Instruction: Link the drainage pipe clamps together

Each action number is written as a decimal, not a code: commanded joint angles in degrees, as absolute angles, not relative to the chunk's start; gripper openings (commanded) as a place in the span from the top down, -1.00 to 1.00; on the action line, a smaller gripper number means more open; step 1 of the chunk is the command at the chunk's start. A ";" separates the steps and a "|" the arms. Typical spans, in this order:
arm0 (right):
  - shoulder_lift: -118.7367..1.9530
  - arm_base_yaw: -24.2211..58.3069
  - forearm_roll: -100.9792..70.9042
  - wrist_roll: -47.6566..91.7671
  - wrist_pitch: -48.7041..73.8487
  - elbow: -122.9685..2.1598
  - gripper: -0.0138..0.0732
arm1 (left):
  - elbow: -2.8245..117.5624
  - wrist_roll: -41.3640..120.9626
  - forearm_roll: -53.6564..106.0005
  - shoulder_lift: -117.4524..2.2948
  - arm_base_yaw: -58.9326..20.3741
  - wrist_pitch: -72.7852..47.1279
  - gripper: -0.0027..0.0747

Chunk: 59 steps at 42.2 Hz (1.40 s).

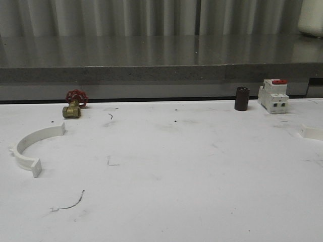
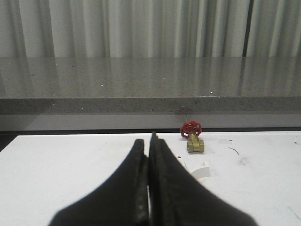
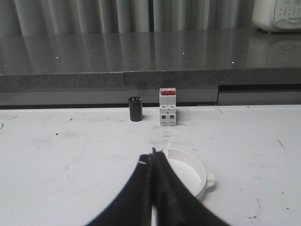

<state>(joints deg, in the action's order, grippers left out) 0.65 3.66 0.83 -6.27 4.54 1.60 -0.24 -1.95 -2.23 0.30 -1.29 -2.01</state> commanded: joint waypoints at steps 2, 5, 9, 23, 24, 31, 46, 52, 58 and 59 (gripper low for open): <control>1.51 3.20 1.33 -6.24 -0.57 1.31 0.95 | -1.58 -2.52 -1.93 0.90 -1.26 2.75 0.98; 1.51 3.20 1.33 -6.24 -0.57 1.31 0.95 | -1.58 -2.52 -1.93 0.90 -1.26 2.75 0.98; 1.51 3.20 1.33 -6.24 -0.57 1.31 0.95 | -1.58 -2.52 -1.93 0.90 -1.26 2.75 0.98; 1.51 3.20 1.33 -6.24 -1.03 1.31 0.95 | -1.58 -2.52 -1.93 0.90 -1.26 2.75 0.98; 1.51 3.20 1.33 -6.24 -1.03 1.31 0.95 | -1.58 -2.52 -1.93 0.90 -1.26 2.75 0.98; 1.51 3.20 1.33 -6.24 -3.42 1.26 0.95 | -1.45 -2.52 -1.93 0.90 -1.26 7.06 0.98; -0.27 3.20 1.47 -6.24 6.77 -15.34 0.95 | 17.35 -2.52 -1.79 -0.79 -1.26 0.00 0.98; -6.31 3.20 2.81 -6.24 14.83 -24.42 0.95 | 26.71 -2.52 -1.79 -5.72 -1.26 -7.56 0.98; -14.58 3.20 2.87 -6.24 21.99 -32.17 0.95 | 35.54 -2.52 -1.79 -12.86 -1.26 -17.60 0.98; -16.27 3.20 2.87 -6.24 23.40 -33.39 0.95 | 36.55 -2.52 -1.79 -13.95 -1.26 -19.21 0.98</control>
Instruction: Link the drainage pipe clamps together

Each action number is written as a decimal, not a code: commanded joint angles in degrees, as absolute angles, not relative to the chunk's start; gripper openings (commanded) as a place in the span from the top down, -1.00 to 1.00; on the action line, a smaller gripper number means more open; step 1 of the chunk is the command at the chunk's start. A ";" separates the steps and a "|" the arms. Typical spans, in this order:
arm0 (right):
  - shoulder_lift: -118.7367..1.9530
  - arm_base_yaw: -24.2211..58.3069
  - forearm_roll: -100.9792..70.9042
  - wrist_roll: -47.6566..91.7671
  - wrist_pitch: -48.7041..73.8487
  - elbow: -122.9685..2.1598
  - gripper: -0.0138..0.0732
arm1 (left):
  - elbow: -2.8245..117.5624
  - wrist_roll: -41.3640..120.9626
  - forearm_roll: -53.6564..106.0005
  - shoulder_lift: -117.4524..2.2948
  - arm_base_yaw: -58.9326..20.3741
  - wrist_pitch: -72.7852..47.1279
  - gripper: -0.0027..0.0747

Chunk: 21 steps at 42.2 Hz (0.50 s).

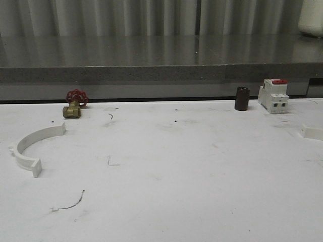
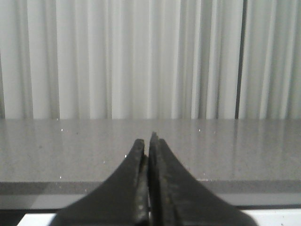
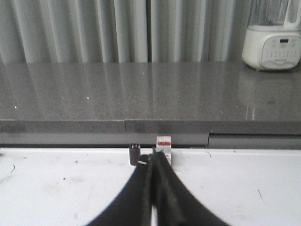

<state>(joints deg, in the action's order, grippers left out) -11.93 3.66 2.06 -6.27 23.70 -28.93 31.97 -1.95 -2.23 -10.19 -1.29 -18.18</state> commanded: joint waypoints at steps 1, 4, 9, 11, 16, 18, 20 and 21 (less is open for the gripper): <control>-17.92 3.20 2.87 -6.24 24.75 -34.39 0.95 | 37.61 -2.52 -1.79 -15.31 -1.26 -21.23 0.98; -21.98 3.20 2.87 -6.24 27.92 -35.83 0.95 | 38.81 -2.52 -1.79 -18.40 -1.26 -25.41 0.98; -28.78 3.20 2.87 -6.24 32.20 -35.74 0.95 | 38.22 -2.52 -1.79 -23.13 -1.26 -31.09 0.98; -31.17 3.20 2.87 -6.24 33.37 -35.74 0.95 | 38.10 -2.52 -1.79 -24.72 -1.26 -33.00 0.98; -35.74 3.20 2.80 -6.24 33.57 -35.74 0.95 | 36.68 -2.52 0.51 -27.38 -1.26 -35.00 0.98; -37.14 3.20 2.80 -6.24 33.57 -35.69 0.95 | 35.92 -2.52 0.51 -27.87 -1.26 -34.48 0.98; -38.12 3.20 2.80 -6.24 33.57 -35.70 0.95 | 35.52 -2.52 0.51 -28.13 -1.26 -34.75 0.98; -38.63 3.20 2.80 -6.24 33.63 -35.70 0.95 | 35.39 -2.52 0.51 -28.13 -1.26 -34.75 0.98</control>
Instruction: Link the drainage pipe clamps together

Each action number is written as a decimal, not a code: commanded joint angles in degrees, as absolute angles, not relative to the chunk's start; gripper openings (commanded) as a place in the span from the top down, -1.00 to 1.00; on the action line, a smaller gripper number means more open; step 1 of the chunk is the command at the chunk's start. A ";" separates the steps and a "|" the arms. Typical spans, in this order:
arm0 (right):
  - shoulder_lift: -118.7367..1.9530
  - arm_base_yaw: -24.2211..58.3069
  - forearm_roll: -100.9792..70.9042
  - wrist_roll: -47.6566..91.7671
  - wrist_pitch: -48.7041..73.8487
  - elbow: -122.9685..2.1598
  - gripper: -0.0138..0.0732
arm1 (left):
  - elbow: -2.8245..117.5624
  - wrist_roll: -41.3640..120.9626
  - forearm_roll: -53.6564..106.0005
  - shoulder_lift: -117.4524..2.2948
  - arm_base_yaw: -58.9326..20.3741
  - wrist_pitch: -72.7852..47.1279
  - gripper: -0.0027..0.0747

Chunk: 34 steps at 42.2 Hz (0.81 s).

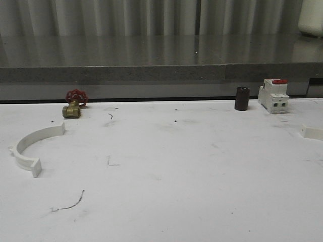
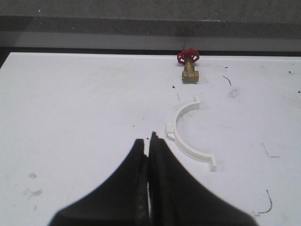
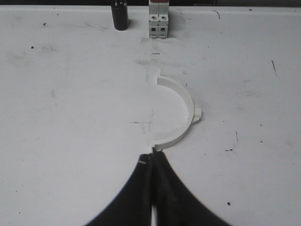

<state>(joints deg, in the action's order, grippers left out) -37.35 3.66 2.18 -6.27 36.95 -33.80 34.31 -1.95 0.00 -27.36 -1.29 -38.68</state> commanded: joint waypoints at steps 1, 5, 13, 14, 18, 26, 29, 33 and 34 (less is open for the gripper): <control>-38.97 3.20 2.80 -6.24 33.63 -35.70 0.95 | 35.39 -2.52 0.39 -28.13 -1.26 -34.75 0.98; -39.09 3.20 2.80 -6.24 33.57 -35.70 0.89 | 35.39 -2.52 -1.10 -28.22 -1.26 -34.64 0.97; -39.09 3.20 2.80 -6.24 33.42 -35.68 0.08 | 35.30 -2.52 -1.98 -28.22 -1.26 -32.99 0.23; -39.09 3.20 2.80 -6.24 33.34 -35.68 -0.03 | 35.30 -2.52 -1.98 -28.22 -1.26 -32.84 0.16; -39.09 3.20 2.80 -6.24 33.11 -35.68 -0.34 | 35.30 -2.52 -1.98 -28.99 -1.26 -32.31 -0.18; -39.09 3.20 2.80 -6.24 33.11 -35.68 -0.40 | 37.15 -2.52 -1.10 -34.96 -1.26 -33.16 -0.21; -39.09 3.20 2.80 -6.24 33.11 -35.68 -0.40 | 39.22 -2.52 -0.67 -38.79 -1.34 -34.57 -0.21; -39.09 3.20 2.80 -6.24 33.11 -35.68 -0.40 | 41.71 -2.42 -0.53 -44.47 -2.36 -35.82 -0.21; -39.09 3.20 2.80 -6.24 33.11 -35.68 -0.40 | 42.46 -2.42 -0.53 -46.31 -2.93 -35.94 -0.21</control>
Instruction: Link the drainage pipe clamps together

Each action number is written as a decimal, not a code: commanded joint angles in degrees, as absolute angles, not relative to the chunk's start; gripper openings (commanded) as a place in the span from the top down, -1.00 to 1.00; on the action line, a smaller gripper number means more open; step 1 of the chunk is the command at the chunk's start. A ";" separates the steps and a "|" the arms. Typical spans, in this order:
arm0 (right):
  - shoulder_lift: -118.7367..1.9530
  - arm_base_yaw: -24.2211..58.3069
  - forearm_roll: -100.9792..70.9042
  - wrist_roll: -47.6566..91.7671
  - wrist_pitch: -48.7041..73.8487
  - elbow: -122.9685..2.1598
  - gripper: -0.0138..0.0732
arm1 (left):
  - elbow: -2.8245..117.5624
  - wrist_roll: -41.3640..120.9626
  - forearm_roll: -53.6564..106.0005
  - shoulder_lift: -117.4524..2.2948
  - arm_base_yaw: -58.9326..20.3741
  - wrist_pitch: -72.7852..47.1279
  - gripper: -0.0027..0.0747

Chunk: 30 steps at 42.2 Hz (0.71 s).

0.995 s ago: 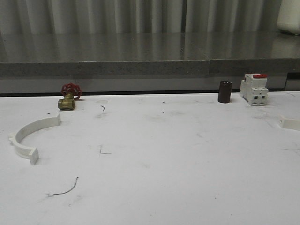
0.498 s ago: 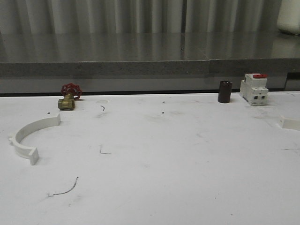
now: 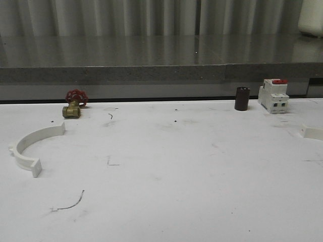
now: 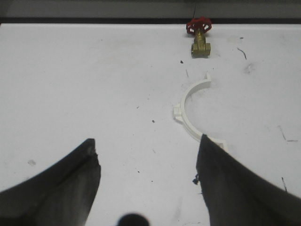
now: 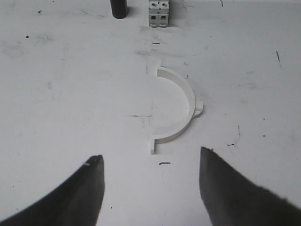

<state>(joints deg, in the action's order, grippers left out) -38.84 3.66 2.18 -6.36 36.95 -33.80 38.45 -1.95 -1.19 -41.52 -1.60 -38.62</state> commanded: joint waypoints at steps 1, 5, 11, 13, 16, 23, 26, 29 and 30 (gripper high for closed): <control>-39.09 3.20 2.80 -6.24 33.11 -35.68 -0.40 | 43.04 -2.42 -0.53 -47.63 -3.24 -35.94 -0.21; -39.09 3.20 2.80 -6.24 33.11 -35.68 -0.40 | 45.40 -2.42 -0.53 -53.81 -5.80 -36.22 -0.21; -39.09 3.20 2.80 -6.24 33.11 -35.68 -0.40 | 49.64 -2.42 -0.53 -64.50 -8.08 -36.22 -0.21; -39.09 3.20 2.80 -6.24 33.11 -35.68 -0.40 | 51.16 -2.42 -0.53 -68.05 -8.12 -36.22 -0.21; -39.09 3.20 2.80 -6.24 33.11 -35.68 -0.40 | 53.23 -2.42 -0.53 -72.54 -8.12 -36.33 -0.21; -39.09 3.20 2.80 -6.24 33.11 -35.68 -0.40 | 57.62 -2.42 -0.53 -82.54 -8.12 -36.93 -0.21; -39.09 3.20 2.80 -6.24 33.11 -35.68 -0.40 | 59.55 -2.42 -0.53 -86.46 -8.12 -37.18 -0.21; -39.09 3.20 2.80 -6.24 33.11 -35.68 -0.40 | 61.29 -2.42 -0.45 -89.92 -8.12 -37.18 -0.21; -39.09 3.20 2.80 -6.24 33.11 -35.68 -0.40 | 61.81 -2.42 -0.40 -91.22 -8.12 -37.18 -0.21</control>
